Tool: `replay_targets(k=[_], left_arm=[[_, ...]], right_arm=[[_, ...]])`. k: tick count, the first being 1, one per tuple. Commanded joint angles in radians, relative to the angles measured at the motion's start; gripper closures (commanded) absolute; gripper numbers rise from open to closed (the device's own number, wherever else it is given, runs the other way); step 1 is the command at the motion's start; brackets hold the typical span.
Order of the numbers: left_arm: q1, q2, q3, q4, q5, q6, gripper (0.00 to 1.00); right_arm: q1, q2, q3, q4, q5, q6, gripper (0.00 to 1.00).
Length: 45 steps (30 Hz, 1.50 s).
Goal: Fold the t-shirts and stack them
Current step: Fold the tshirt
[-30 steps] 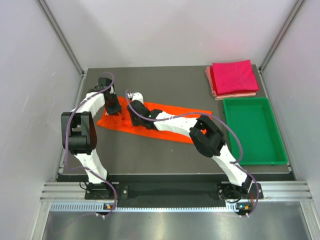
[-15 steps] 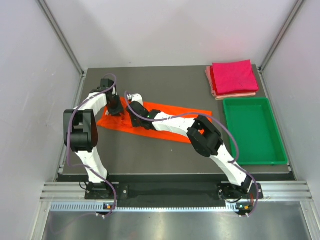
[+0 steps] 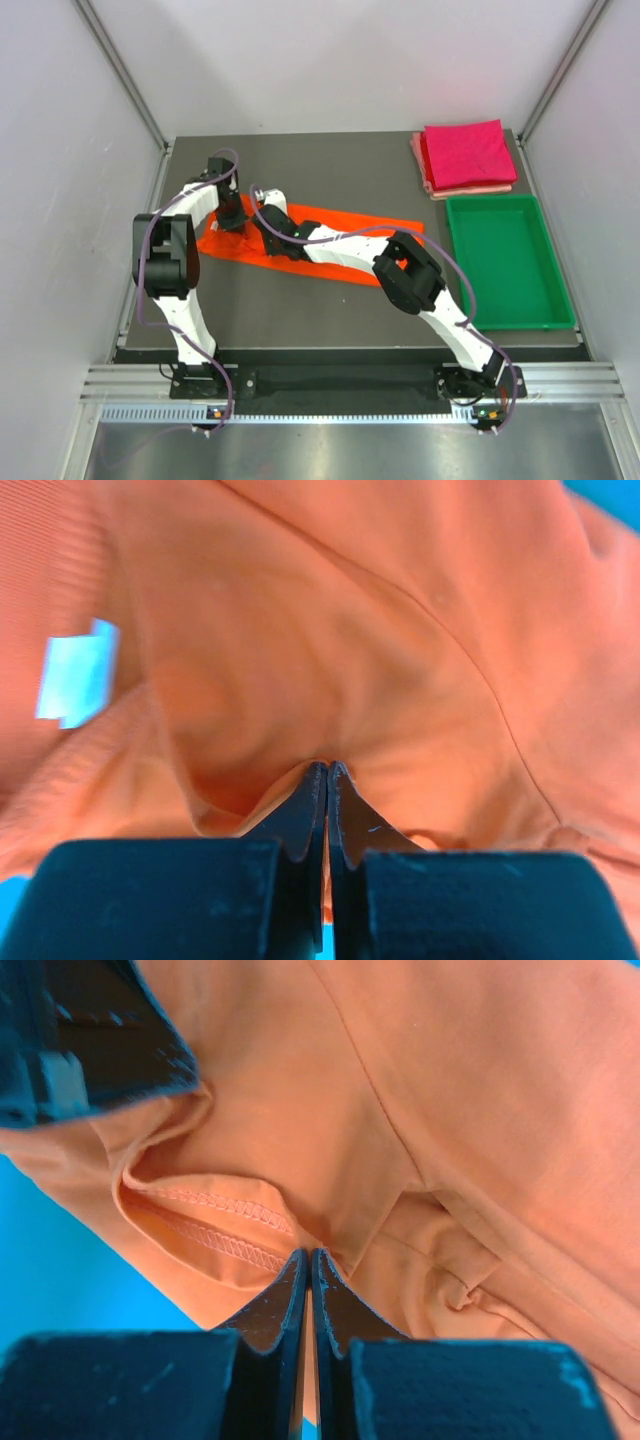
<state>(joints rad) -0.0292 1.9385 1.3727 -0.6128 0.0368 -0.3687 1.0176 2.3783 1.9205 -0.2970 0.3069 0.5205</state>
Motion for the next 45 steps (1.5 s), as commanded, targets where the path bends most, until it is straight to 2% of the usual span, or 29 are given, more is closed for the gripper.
replay_targets(k=[1, 7, 23, 34, 35, 36, 39, 45], left_arm=[[0.000, -0.019, 0.072, -0.036, -0.135, -0.001, 1.00], [0.002, -0.004, 0.124, -0.077, -0.230, -0.007, 1.00], [0.002, 0.063, 0.198, -0.097, -0.275, 0.002, 1.00], [0.012, 0.114, 0.287, -0.137, -0.276, -0.009, 1.00], [0.017, 0.123, 0.313, -0.145, -0.270, -0.015, 0.95], [0.018, 0.125, 0.322, -0.148, -0.256, -0.010, 0.86], [0.017, 0.111, 0.344, -0.157, -0.252, -0.009, 0.77], [0.012, 0.048, 0.329, -0.165, -0.250, 0.023, 0.75]], right_arm=[[0.019, -0.051, -0.012, 0.033, 0.055, 0.009, 1.00], [0.018, -0.099, -0.063, 0.032, 0.118, 0.044, 1.00], [-0.005, -0.116, -0.066, 0.038, 0.130, 0.072, 1.00], [-0.048, -0.126, -0.041, 0.045, 0.115, 0.059, 0.79], [-0.051, -0.139, -0.051, 0.047, 0.115, 0.061, 0.78], [-0.051, -0.146, -0.060, 0.048, 0.113, 0.058, 0.77], [-0.053, -0.177, -0.095, 0.064, 0.090, 0.052, 0.79], [-0.053, -0.218, -0.144, 0.090, 0.008, 0.079, 0.82]])
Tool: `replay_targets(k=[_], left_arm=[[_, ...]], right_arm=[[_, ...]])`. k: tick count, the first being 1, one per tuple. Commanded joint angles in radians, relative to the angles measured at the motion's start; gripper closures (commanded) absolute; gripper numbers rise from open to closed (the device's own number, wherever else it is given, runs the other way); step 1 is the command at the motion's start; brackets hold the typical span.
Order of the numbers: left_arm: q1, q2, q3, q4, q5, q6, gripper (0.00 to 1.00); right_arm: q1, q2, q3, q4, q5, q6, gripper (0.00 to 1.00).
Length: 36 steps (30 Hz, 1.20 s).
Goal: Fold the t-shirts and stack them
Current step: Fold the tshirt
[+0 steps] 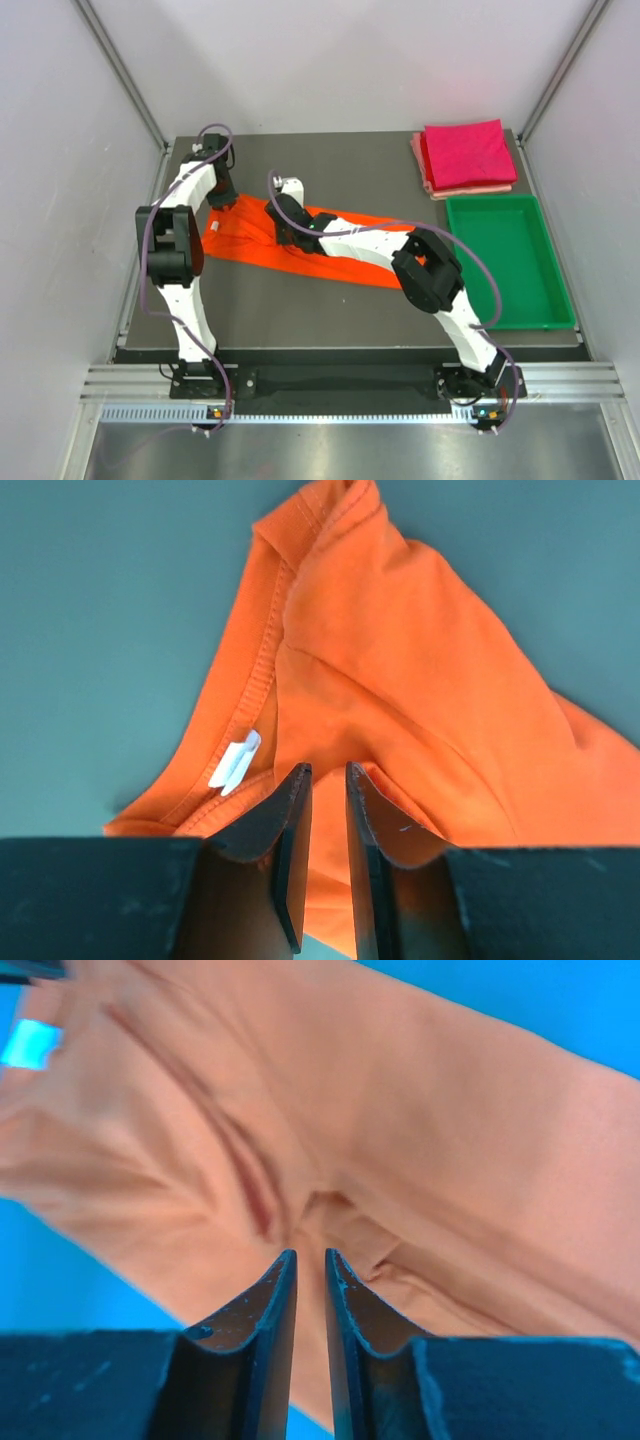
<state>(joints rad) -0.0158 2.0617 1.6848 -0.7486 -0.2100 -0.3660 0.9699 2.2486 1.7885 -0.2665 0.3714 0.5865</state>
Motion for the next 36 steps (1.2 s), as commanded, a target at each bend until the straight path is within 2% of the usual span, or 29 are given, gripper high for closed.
replay_targets(k=[1, 3, 7, 9, 11, 12, 14, 21, 26, 30, 36], left_arm=[[-0.001, -0.090, -0.005, -0.023, 0.010, 0.024, 0.75], [0.000, -0.103, -0.023, -0.020, 0.047, 0.033, 0.75], [0.008, -0.109, -0.053, -0.034, 0.035, 0.039, 0.74], [0.098, -0.120, -0.072, -0.020, 0.123, 0.047, 0.69], [0.201, -0.158, -0.125, 0.035, 0.181, 0.029, 0.68], [0.232, -0.172, -0.144, 0.055, 0.254, 0.010, 0.69], [0.296, -0.208, -0.197, 0.094, 0.265, -0.008, 0.69], [0.393, -0.379, -0.457, 0.264, 0.339, -0.086, 0.62], [0.413, -0.477, -0.571, 0.327, 0.426, -0.105, 0.61], [0.412, -0.558, -0.648, 0.379, 0.435, -0.100, 0.58], [0.413, -0.523, -0.688, 0.394, 0.457, -0.114, 0.59]], right_arm=[[-0.004, -0.089, -0.008, 0.061, -0.071, 0.013, 0.83], [-0.003, -0.081, 0.003, 0.058, -0.098, 0.018, 0.84], [-0.005, -0.093, -0.030, 0.029, -0.120, 0.032, 0.85], [-0.008, -0.136, -0.076, 0.033, -0.114, 0.029, 0.85], [-0.020, -0.196, -0.155, 0.047, -0.112, 0.023, 0.85], [-0.028, -0.217, -0.182, 0.062, -0.114, 0.015, 0.85], [-0.037, -0.282, -0.262, 0.081, -0.109, 0.009, 0.84], [-0.079, -0.389, -0.406, 0.135, -0.134, 0.001, 0.80], [-0.100, -0.434, -0.446, 0.141, -0.143, -0.013, 0.79], [-0.120, -0.465, -0.485, 0.156, -0.150, -0.014, 0.79], [-0.132, -0.494, -0.505, 0.161, -0.154, -0.008, 0.79]])
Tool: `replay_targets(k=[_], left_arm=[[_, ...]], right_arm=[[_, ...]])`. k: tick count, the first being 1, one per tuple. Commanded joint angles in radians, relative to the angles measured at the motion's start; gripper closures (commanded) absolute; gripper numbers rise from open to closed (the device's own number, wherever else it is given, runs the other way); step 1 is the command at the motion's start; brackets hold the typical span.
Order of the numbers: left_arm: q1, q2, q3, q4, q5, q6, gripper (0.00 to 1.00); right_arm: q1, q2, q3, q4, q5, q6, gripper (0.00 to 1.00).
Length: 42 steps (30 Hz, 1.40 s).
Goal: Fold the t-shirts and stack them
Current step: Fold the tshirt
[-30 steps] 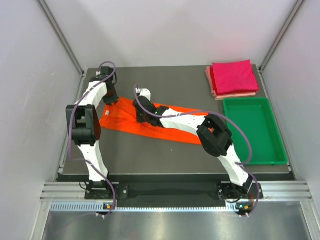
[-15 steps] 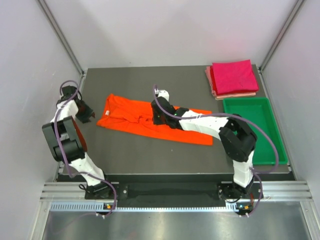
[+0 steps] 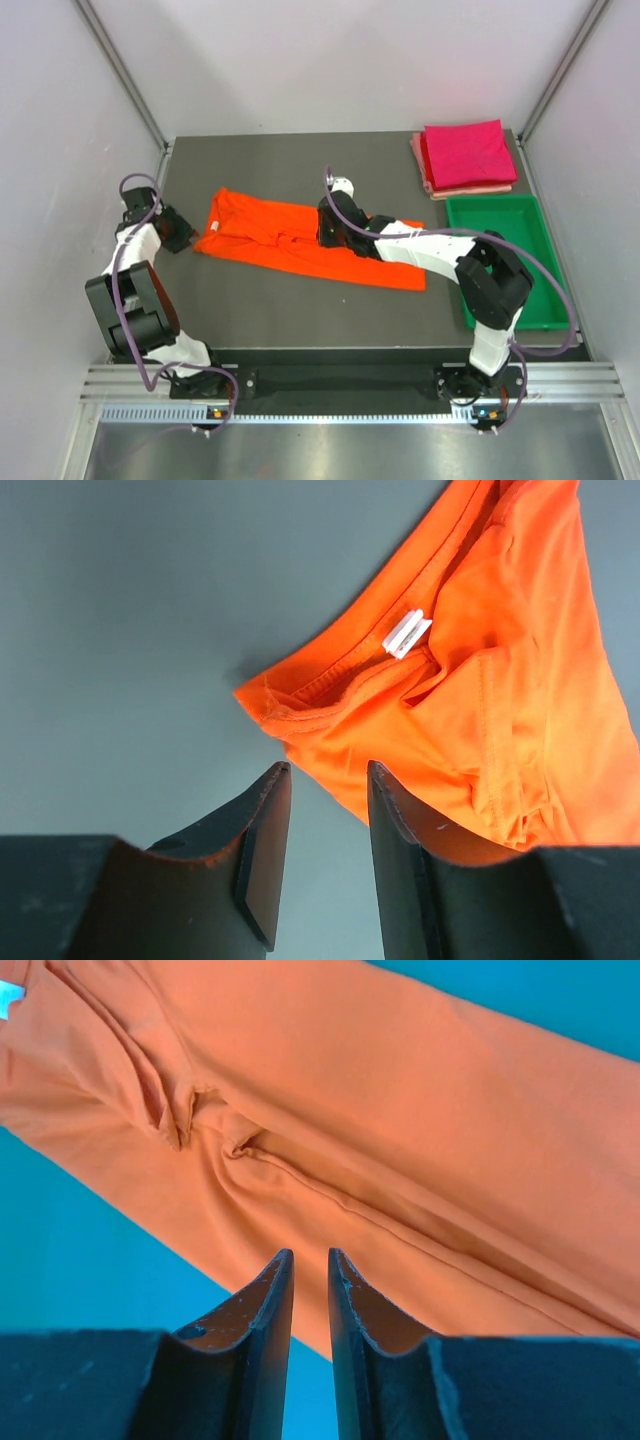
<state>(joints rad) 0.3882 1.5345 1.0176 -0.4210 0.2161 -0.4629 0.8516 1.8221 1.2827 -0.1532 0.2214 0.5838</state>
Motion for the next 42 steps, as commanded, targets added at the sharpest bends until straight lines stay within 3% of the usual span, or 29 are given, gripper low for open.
replay_targets(k=[1, 19, 23, 24, 26, 27, 35, 42], left_arm=[[0.009, 0.010, -0.024, 0.080, 0.031, -0.022, 0.59], [0.006, 0.151, -0.040, 0.165, -0.018, -0.056, 0.61], [0.006, 0.180, -0.010, 0.159, -0.052, -0.057, 0.70], [0.006, 0.199, 0.013, 0.153, -0.063, -0.056, 0.81], [0.006, 0.222, 0.035, 0.125, -0.072, -0.049, 0.89], [0.006, 0.243, 0.053, 0.117, -0.075, -0.048, 1.00], [0.006, 0.326, 0.122, 0.159, -0.069, -0.066, 1.00], [-0.011, 0.528, 0.386, 0.163, -0.017, -0.037, 1.00]], right_arm=[[-0.014, -0.073, 0.001, 0.046, -0.002, -0.007, 0.78], [-0.034, -0.090, 0.014, 0.035, 0.006, -0.012, 0.77], [-0.036, -0.092, 0.012, 0.034, 0.007, -0.010, 0.77], [-0.036, -0.092, 0.010, 0.034, 0.009, -0.010, 0.77], [-0.039, -0.093, 0.010, 0.032, 0.012, -0.012, 0.77], [-0.040, -0.095, 0.009, 0.032, 0.013, -0.012, 0.77], [-0.051, -0.096, 0.015, 0.032, 0.021, -0.010, 0.77], [-0.072, -0.090, 0.038, 0.004, 0.042, -0.027, 0.77]])
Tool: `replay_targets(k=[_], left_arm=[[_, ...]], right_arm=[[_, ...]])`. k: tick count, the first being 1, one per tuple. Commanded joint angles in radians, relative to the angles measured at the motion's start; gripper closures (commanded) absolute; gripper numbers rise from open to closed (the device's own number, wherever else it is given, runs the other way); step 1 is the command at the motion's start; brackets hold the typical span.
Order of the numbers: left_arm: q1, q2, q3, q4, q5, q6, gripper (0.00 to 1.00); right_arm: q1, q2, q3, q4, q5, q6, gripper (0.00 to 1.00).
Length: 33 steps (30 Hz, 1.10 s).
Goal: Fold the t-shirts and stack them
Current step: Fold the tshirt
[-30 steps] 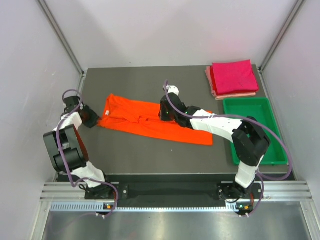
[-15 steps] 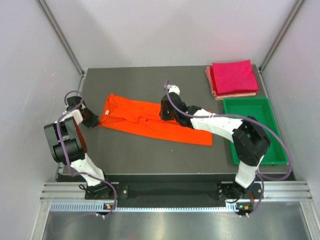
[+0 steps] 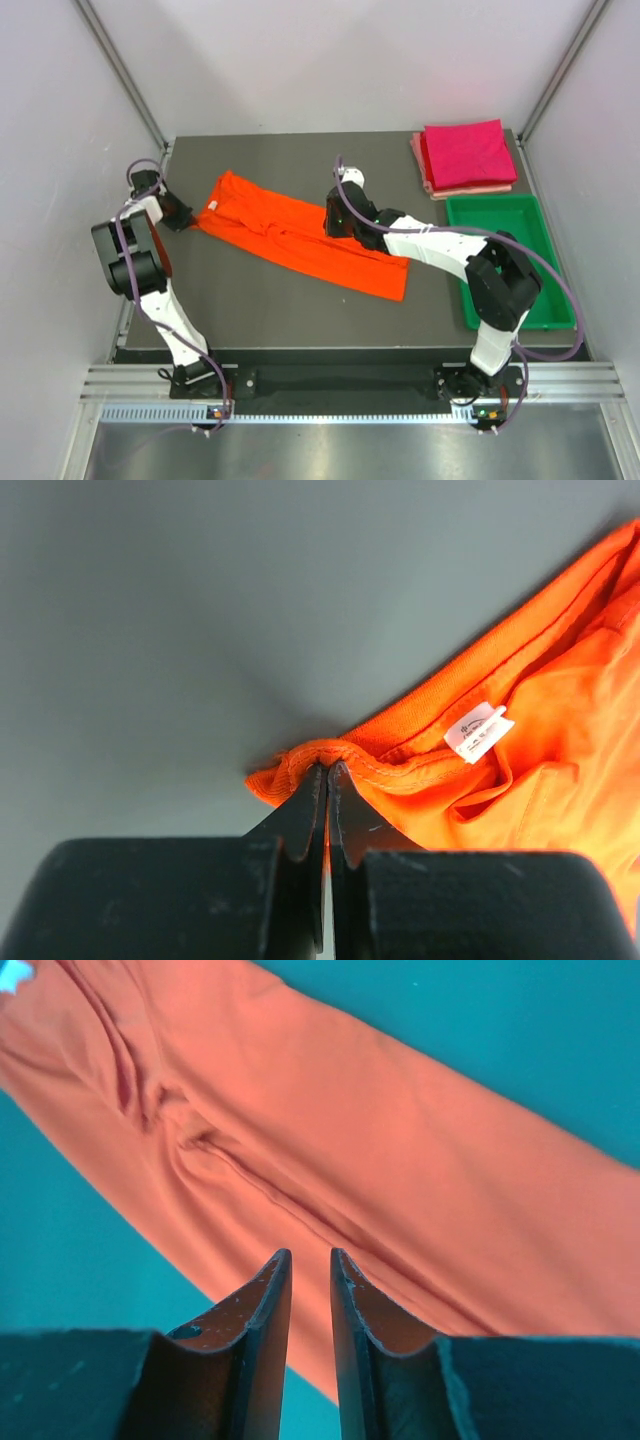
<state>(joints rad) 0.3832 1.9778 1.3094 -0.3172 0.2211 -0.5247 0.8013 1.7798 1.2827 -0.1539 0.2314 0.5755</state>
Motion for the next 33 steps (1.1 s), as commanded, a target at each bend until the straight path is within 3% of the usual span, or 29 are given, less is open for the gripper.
replay_targets(k=[1, 10, 15, 21, 29, 33], left_arm=[[-0.009, 0.107, 0.125, 0.058, -0.019, 0.031, 1.00], [-0.050, 0.427, 0.603, 0.009, 0.105, 0.040, 1.00], [-0.076, 0.592, 0.889, 0.009, 0.167, 0.019, 1.00], [-0.098, 0.615, 0.912, 0.142, 0.190, -0.018, 1.00], [-0.104, 0.659, 0.916, 0.224, 0.228, -0.075, 1.00], [-0.104, 0.667, 0.913, 0.216, 0.215, -0.063, 1.00]], right_arm=[[-0.027, -0.045, 0.038, 0.002, 0.036, -0.025, 0.77], [-0.128, -0.065, -0.005, -0.088, 0.056, -0.112, 0.75], [-0.255, -0.111, -0.091, -0.162, -0.108, -0.203, 0.65], [-0.381, -0.092, -0.100, -0.248, -0.425, -0.338, 0.57], [-0.422, -0.011, -0.071, -0.328, -0.595, -0.451, 0.56], [-0.425, 0.027, -0.072, -0.334, -0.607, -0.473, 0.57]])
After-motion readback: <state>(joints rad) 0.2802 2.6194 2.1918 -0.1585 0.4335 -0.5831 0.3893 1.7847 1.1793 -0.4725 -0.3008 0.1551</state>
